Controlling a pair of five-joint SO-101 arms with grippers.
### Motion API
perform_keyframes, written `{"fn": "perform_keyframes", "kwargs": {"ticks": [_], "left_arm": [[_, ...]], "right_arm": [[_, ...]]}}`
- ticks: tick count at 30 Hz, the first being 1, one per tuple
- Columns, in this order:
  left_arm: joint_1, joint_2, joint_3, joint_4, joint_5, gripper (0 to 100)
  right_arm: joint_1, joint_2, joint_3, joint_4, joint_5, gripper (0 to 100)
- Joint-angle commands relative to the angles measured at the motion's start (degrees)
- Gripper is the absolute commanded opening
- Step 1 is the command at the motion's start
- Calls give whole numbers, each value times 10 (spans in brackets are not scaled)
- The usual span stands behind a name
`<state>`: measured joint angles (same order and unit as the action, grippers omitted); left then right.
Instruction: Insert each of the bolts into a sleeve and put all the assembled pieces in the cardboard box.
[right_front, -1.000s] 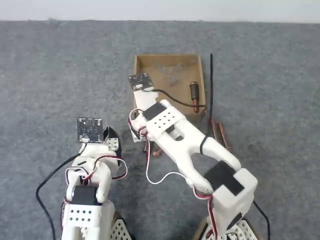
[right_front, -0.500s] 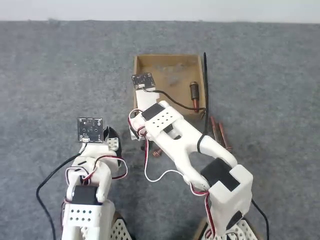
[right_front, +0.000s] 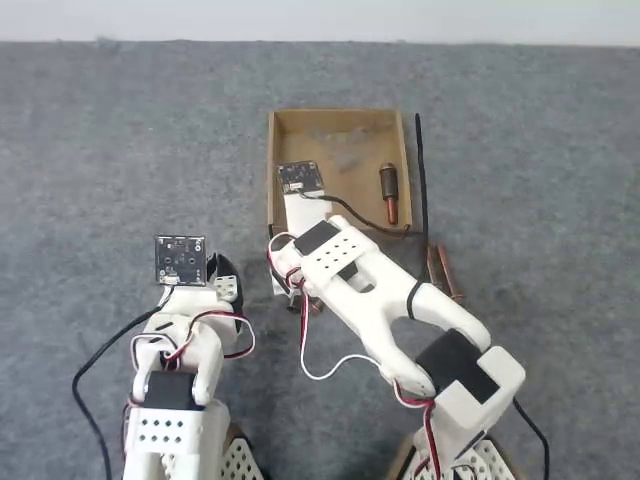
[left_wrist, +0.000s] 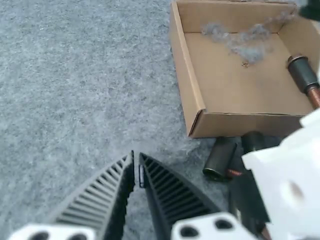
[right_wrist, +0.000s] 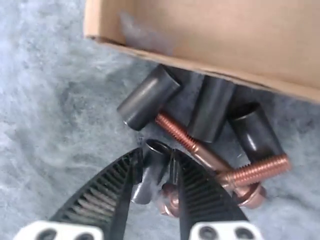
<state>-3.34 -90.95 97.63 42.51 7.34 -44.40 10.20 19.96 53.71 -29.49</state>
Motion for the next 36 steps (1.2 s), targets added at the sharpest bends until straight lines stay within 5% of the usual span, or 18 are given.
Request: {"fn": "perform_keyframes", "kwargs": {"ticks": [1, 18, 23, 36], "left_arm": [[4, 10, -7, -13, -5, 11], [4, 10, -7, -14, -5, 12], [4, 10, -7, -14, -5, 12], [4, 10, -7, -12, -5, 12]], "right_arm": [[-7, -29, -4, -8, -23, 86], [-29, 36, -30, -17, -21, 137], [-28, 61, -37, -44, 8, 1], [-22, -2, -71, 90, 79, 7]]}}
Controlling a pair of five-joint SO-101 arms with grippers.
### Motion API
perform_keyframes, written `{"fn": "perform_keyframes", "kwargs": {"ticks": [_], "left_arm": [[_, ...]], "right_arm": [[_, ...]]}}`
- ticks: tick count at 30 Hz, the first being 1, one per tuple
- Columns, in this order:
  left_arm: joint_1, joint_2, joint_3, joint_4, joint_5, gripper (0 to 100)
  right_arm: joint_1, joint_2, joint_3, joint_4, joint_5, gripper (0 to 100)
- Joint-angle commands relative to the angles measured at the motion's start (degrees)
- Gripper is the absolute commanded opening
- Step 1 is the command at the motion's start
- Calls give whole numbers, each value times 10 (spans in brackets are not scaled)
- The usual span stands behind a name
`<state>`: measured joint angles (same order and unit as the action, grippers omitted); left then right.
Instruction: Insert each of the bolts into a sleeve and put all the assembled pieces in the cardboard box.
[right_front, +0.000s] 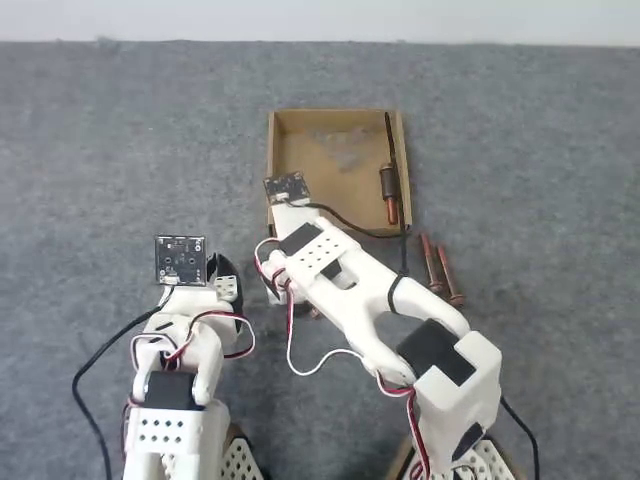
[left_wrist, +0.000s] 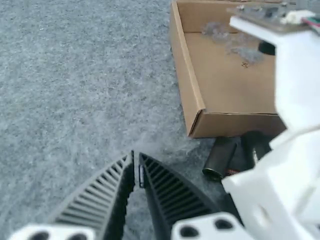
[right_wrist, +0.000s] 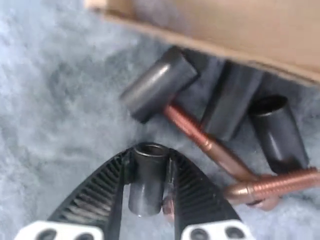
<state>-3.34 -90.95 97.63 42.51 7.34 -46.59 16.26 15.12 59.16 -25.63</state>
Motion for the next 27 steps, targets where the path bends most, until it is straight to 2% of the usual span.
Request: {"fn": "perform_keyframes", "kwargs": {"ticks": [1, 6, 9, 14, 19, 27], "left_arm": [[4, 10, -7, -12, -5, 12], [4, 10, -7, -13, -5, 12], [4, 10, -7, -13, -5, 12], [4, 10, -7, -12, -5, 12], [4, 10, -7, -11, -5, 12], [4, 10, -7, -10, -5, 12]], "right_arm": [[4, -78, -23, 50, 53, 7], [52, -160, -14, 128, 114, 7], [77, -212, 21, 138, 135, 7], [109, -304, 113, 104, 148, 7], [151, -364, 230, 64, 203, 7], [284, -415, 354, 5, 267, 10]]}}
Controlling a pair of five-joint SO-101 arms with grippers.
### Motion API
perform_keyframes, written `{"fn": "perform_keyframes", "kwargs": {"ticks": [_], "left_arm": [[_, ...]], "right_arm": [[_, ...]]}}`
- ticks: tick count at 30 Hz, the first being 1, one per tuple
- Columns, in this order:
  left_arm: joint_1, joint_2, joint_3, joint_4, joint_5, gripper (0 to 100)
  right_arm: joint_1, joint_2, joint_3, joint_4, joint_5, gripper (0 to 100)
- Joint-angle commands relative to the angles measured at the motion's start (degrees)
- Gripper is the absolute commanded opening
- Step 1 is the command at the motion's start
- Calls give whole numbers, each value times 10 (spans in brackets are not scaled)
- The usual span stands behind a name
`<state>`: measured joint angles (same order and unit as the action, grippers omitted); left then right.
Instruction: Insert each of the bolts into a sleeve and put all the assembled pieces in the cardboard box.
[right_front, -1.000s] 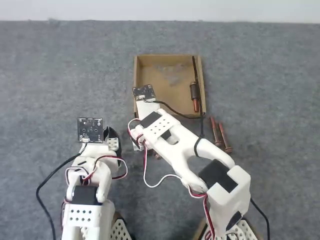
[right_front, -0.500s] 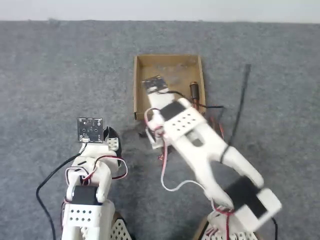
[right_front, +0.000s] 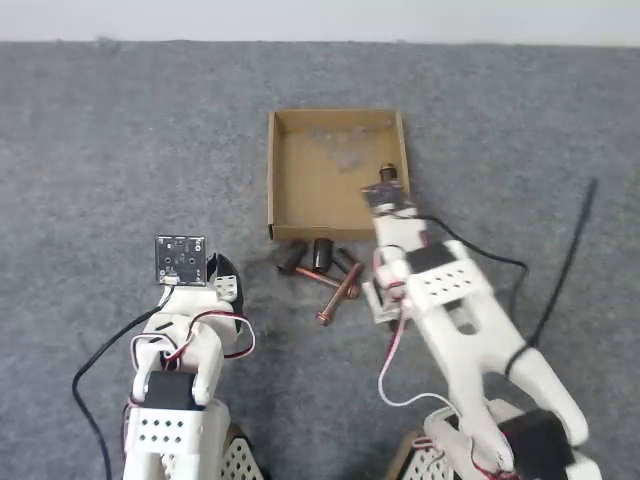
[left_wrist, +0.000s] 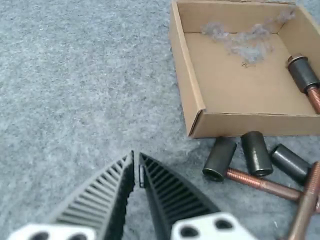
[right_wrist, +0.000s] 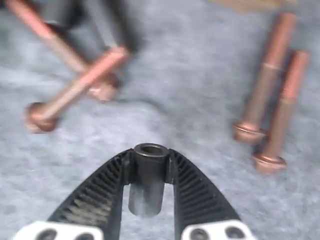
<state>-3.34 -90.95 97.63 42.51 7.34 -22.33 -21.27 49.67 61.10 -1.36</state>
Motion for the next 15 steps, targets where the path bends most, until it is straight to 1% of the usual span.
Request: {"fn": "perform_keyframes", "kwargs": {"ticks": [1, 3, 8, 15], "left_arm": [[4, 10, -7, -10, -5, 12], [4, 10, -7, -10, -5, 12], [4, 10, -7, -2, -5, 12], [4, 10, -7, -2, -5, 12]], "right_arm": [[54, -41, 16, -16, 23, 10], [71, -40, 22, -16, 22, 13], [69, -12, 33, -17, 25, 107], [69, -13, 32, -11, 26, 90]]}}
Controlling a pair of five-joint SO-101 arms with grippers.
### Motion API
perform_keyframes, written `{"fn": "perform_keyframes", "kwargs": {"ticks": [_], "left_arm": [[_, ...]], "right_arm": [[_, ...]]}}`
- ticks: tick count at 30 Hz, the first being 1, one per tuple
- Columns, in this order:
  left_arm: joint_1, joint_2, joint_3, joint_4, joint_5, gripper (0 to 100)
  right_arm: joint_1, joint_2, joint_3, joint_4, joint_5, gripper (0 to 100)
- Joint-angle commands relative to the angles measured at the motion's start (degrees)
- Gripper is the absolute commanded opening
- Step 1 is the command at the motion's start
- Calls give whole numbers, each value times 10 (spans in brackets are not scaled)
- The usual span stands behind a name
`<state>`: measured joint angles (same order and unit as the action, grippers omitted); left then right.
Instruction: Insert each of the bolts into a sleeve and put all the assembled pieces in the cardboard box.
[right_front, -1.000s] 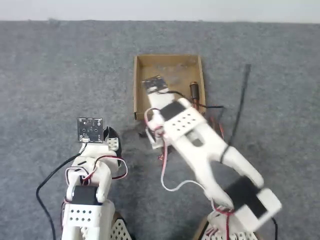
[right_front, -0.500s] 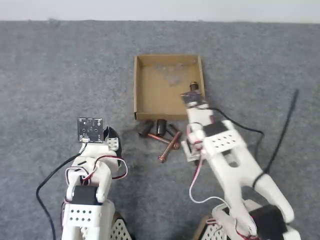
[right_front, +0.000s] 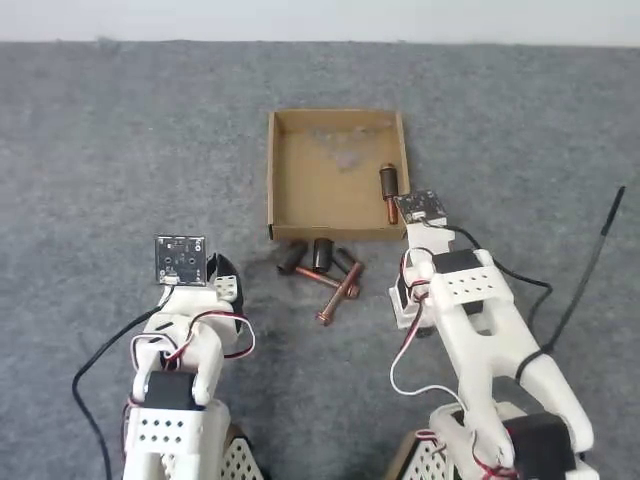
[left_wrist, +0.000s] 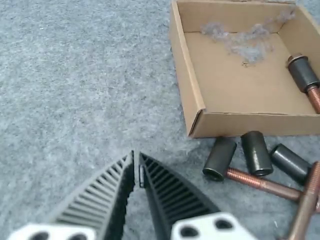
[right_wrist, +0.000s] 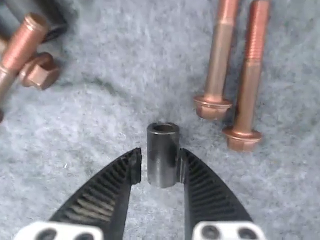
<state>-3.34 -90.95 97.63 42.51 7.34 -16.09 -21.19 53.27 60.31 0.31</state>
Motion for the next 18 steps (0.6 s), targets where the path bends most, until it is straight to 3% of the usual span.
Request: {"fn": "perform_keyframes", "kwargs": {"ticks": [1, 8, 18], "left_arm": [[4, 10, -7, -2, -5, 12], [4, 10, -7, -2, -5, 12], [4, 10, -7, -2, -5, 12]], "right_arm": [[7, -21, -3, -2, 10, 90], [4, -51, 29, -17, 37, 91], [7, 26, 39, -96, 70, 91]]}}
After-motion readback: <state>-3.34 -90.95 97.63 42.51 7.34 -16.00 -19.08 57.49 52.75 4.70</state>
